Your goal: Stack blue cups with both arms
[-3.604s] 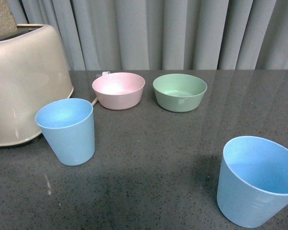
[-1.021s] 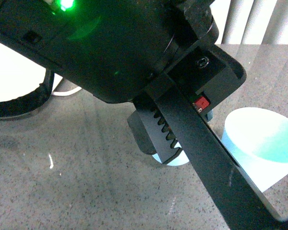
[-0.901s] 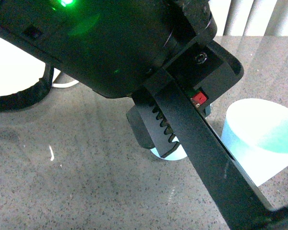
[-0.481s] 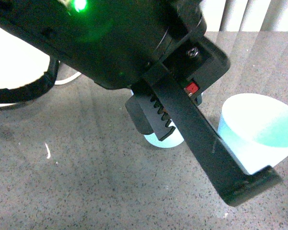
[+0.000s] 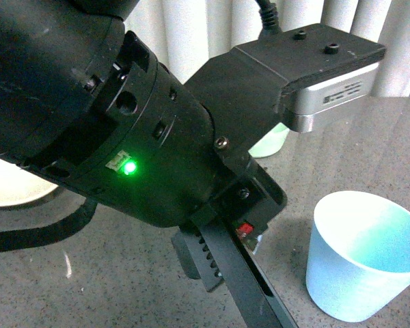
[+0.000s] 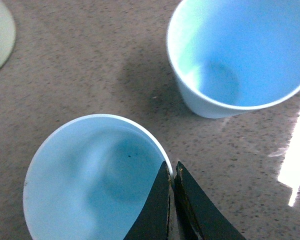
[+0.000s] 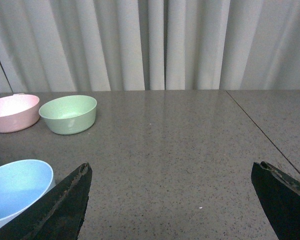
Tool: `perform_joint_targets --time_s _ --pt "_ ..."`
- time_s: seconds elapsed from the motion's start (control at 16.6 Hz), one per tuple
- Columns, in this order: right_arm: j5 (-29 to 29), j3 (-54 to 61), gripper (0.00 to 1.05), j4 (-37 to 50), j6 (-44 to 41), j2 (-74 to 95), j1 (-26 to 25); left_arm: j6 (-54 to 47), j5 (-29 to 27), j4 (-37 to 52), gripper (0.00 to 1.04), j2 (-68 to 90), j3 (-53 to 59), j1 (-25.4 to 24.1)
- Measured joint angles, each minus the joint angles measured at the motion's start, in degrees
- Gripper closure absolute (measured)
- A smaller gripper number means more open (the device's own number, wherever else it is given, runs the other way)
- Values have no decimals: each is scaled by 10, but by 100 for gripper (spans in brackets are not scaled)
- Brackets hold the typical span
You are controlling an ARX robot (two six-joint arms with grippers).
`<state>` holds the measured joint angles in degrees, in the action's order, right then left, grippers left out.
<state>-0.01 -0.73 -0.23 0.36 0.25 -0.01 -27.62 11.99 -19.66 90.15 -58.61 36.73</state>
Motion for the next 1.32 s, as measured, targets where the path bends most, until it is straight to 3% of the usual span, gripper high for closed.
perform_joint_targets --time_s 0.3,0.36,0.66,0.96,1.08,1.32 --pt "0 0 7 0 0 0 0 0 4 0 103 -2 2 6" --pt "0 0 7 0 0 0 0 0 5 -2 99 -3 2 6" --pt "0 0 7 0 0 0 0 1 7 -8 55 -7 1 6" --pt "0 0 7 0 0 0 0 14 19 3 5 -42 -52 -10" --pt "0 0 7 0 0 0 0 38 22 32 7 -57 -74 -41" --pt "0 0 7 0 0 0 0 158 -19 190 7 -121 -61 -137"
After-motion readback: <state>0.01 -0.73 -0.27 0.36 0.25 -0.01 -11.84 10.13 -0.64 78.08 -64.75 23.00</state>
